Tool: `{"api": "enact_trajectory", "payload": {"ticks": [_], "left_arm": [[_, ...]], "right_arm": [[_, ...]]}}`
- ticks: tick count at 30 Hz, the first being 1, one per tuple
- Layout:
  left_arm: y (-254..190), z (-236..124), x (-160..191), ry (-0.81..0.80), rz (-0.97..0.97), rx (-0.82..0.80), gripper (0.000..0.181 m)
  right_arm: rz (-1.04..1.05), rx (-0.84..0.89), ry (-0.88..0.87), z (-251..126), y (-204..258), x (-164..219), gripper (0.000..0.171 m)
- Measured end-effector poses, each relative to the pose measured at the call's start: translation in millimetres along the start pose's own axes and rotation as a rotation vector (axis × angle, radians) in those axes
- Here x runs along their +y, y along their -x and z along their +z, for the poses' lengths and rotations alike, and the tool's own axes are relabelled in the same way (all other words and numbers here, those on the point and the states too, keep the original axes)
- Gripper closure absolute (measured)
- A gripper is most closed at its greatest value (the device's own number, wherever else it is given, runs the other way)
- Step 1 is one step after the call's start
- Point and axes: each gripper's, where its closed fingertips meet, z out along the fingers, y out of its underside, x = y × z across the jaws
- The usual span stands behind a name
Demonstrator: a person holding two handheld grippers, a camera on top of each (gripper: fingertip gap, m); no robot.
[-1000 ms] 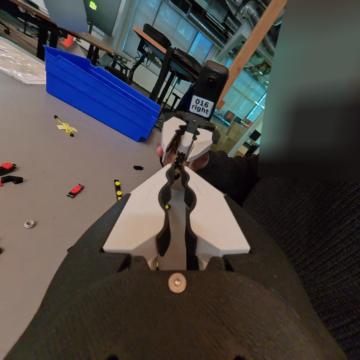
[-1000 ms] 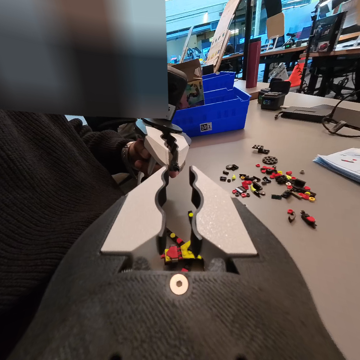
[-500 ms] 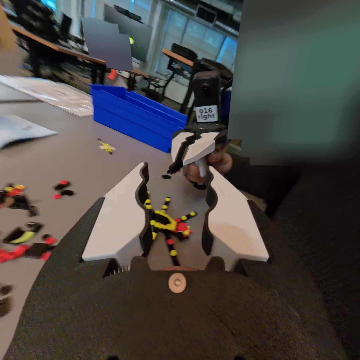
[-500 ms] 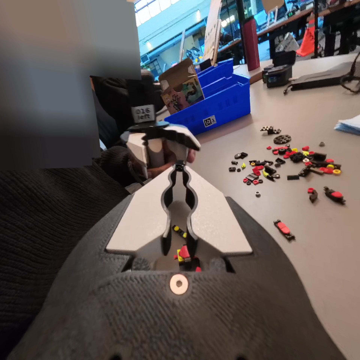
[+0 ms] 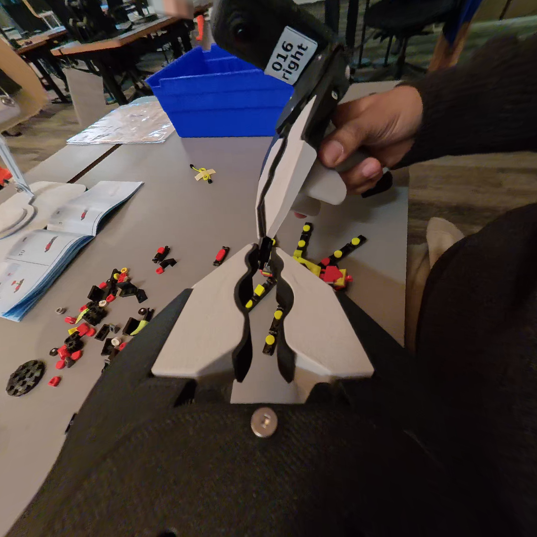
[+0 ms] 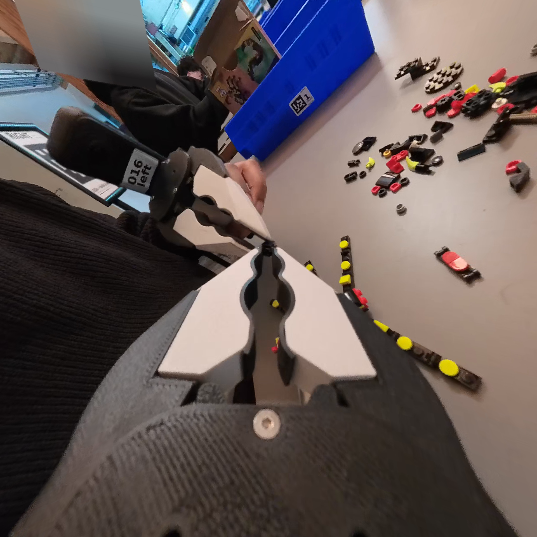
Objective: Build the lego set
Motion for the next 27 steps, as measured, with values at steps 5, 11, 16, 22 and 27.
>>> {"api": "enact_trajectory", "payload": {"ticks": [5, 11, 16, 22, 27], "left_arm": [[-1, 2, 5, 0.03, 0.017, -0.001, 0.176], [-2, 3, 7, 0.043, 0.03, -0.009, 0.176], [3, -4, -10, -0.071, -0.231, 0.086, 0.176], [28, -42, -57, -0.494, -0.963, 0.488, 0.177], [18, -39, -59, -0.486, -1.034, 0.584, 0.177]], "right_arm": [[0.047, -0.003, 0.008, 1, -2, 3, 0.167], [0.079, -0.021, 0.002, 1, -1, 3, 0.167], [0.067, -0.109, -0.135, -8, 11, -20, 0.15], [-0.131, -0.097, -0.339, -31, 29, -54, 0.146], [-0.142, -0.116, -0.333, -17, 41, -48, 0.146]]}}
